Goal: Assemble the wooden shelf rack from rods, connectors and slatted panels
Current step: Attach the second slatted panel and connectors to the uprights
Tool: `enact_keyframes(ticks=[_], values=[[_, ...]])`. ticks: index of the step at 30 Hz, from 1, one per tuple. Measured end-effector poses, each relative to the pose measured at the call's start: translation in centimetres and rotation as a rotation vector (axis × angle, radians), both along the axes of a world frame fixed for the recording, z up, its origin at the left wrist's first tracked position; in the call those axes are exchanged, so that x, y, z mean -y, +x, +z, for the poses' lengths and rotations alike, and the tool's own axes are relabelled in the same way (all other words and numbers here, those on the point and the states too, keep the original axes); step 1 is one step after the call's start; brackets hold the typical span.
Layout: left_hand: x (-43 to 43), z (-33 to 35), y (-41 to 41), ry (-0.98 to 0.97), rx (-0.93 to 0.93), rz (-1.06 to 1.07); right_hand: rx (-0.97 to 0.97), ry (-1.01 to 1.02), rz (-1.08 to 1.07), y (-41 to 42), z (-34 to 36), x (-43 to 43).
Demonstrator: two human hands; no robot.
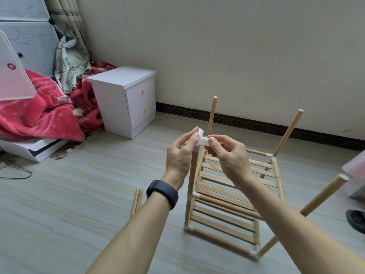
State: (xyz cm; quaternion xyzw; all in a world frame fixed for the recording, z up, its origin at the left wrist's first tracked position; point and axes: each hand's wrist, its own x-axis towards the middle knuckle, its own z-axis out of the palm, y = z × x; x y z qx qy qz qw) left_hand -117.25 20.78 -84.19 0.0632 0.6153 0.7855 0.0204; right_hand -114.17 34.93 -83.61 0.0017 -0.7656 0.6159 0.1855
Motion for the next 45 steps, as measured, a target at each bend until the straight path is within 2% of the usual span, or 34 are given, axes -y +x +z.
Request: enact_keyframes(ticks=[5,11,13,16,18,21,23,25,27,29,32,34,37,45], values=[[1.0,-0.3,-0.1,0.069,0.052,-0.084,-0.013,-0.011,-0.028,0.1,-0.5,0.2],[1.4,-0.4,-0.4,0.042,0.027,-0.116,-0.015,-0.069,-0.024,0.2,-0.5,0.8],[1.7,-0.6,-0.4,0.001,-0.008,-0.140,0.000,-0.106,-0.022,0.2,-0.4,0.9],[3.3,-2.3,-0.4,-0.161,-0.047,-0.154,0.032,-0.153,0.001,0.0,0.0,0.3],[5.5,-5.2,0.0,-0.245,-0.013,-0.099,0.048,-0.163,0.036,0.0,0.1,-0.5],[10.8,-11.4,1.8,-0.333,0.089,0.135,0.063,-0.176,0.063,0.2,-1.8,-1.8],[14.4,-15.8,3.7,-0.418,0.186,0.295,0.124,-0.001,0.024,0.5,-5.2,-2.0],[17.3,-20.2,6.1,-0.572,0.273,0.390,0.224,0.429,-0.018,0.7,-9.8,-1.8],[19.6,-24.2,8.8,-0.755,0.376,0.340,0.329,0.871,-0.017,1.0,-14.3,-0.8],[21.0,-27.9,11.5,-0.965,0.515,0.139,0.375,1.125,0.005,1.4,-17.9,0.6],[21.5,-31.9,15.1,-1.275,0.652,-0.219,0.365,1.262,-0.028,1.6,-21.2,1.8],[21.0,-33.5,16.9,-1.430,0.657,-0.351,0.343,1.298,-0.050,1.6,-22.1,2.0],[19.7,-35.2,18.4,-1.574,0.574,-0.385,0.340,1.315,-0.045,1.4,-22.4,1.5],[18.2,-37.4,18.0,-1.699,0.476,-0.358,0.352,1.377,-0.017,1.9,-22.0,1.5]])
